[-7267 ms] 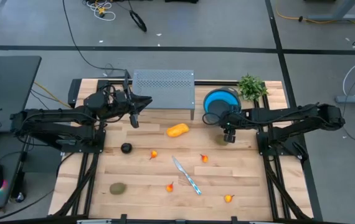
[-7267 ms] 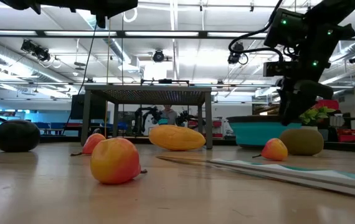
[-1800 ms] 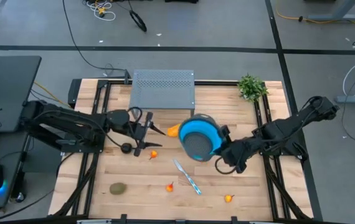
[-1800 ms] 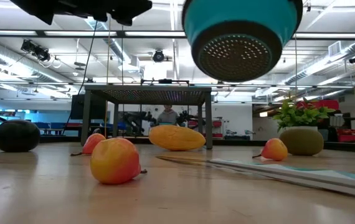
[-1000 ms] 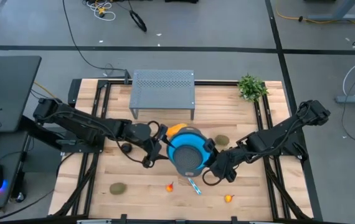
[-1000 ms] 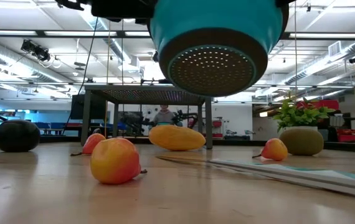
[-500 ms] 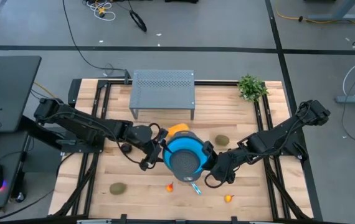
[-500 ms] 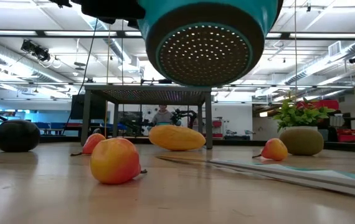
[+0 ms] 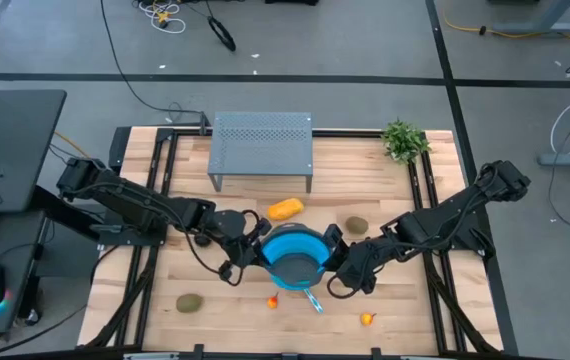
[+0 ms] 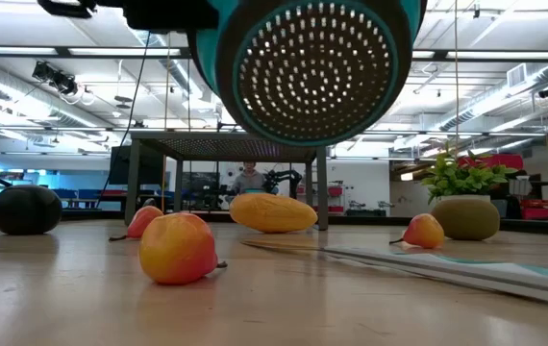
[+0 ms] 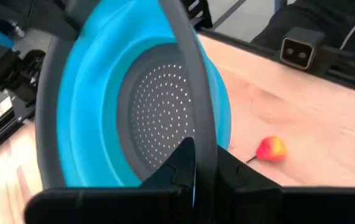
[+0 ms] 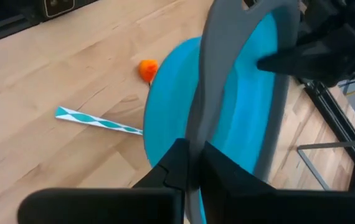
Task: Pick & Place Fruit
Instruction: Put the blue strainer bowl on the shelf
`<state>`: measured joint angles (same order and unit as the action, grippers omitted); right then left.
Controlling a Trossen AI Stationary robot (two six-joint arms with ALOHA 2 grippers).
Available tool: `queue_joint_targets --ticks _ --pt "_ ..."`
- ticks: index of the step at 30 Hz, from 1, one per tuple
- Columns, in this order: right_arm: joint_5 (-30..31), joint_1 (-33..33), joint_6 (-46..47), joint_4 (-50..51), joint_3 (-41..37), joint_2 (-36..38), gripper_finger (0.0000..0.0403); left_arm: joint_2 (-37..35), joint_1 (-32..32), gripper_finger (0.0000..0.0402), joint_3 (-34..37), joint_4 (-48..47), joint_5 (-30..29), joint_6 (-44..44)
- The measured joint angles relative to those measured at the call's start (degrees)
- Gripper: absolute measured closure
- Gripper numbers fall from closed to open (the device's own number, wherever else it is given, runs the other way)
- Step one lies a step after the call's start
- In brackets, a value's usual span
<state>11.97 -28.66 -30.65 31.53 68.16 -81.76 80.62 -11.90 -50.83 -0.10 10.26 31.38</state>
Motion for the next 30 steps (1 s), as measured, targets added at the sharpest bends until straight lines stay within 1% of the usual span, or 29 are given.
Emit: queue_joint_targets --ticks 6,8,11,16,19,22,27,30 --pt "-0.1 1.3 1.1 0.9 0.0 0.0 0.0344 0.0 0.0 0.0383 0.0 -0.3 -0.8 0.8" --pt "0.5 1.4 1.8 0.5 0.0 0.0 0.0328 0.1 0.1 0.0383 0.0 -0.2 -3.1 1.0" --pt "2.9 1.5 2.7 -0.8 0.0 0.0 0.0298 0.2 0.3 0.0384 0.0 -0.2 -6.3 1.4" --pt "5.5 1.3 2.6 -1.6 0.0 0.2 0.0248 0.2 0.3 0.0384 -0.1 -0.2 -7.2 2.1" --pt "8.9 0.9 2.6 -1.3 0.0 0.6 0.0226 0.2 0.4 0.0385 -0.1 -0.2 -7.3 1.6" --pt "13.5 -0.3 1.9 -1.4 0.0 1.4 0.0212 0.2 0.4 0.0385 -0.1 -0.3 -7.4 1.2" --pt "21.3 -3.1 -1.2 -2.3 0.0 3.4 0.0203 0.1 0.2 0.0385 -0.1 -0.6 -4.9 -1.1" --pt "24.9 -4.4 -1.2 -1.3 0.1 3.9 0.0203 0.1 -0.4 0.0385 -0.1 -3.1 -6.6 -1.7"
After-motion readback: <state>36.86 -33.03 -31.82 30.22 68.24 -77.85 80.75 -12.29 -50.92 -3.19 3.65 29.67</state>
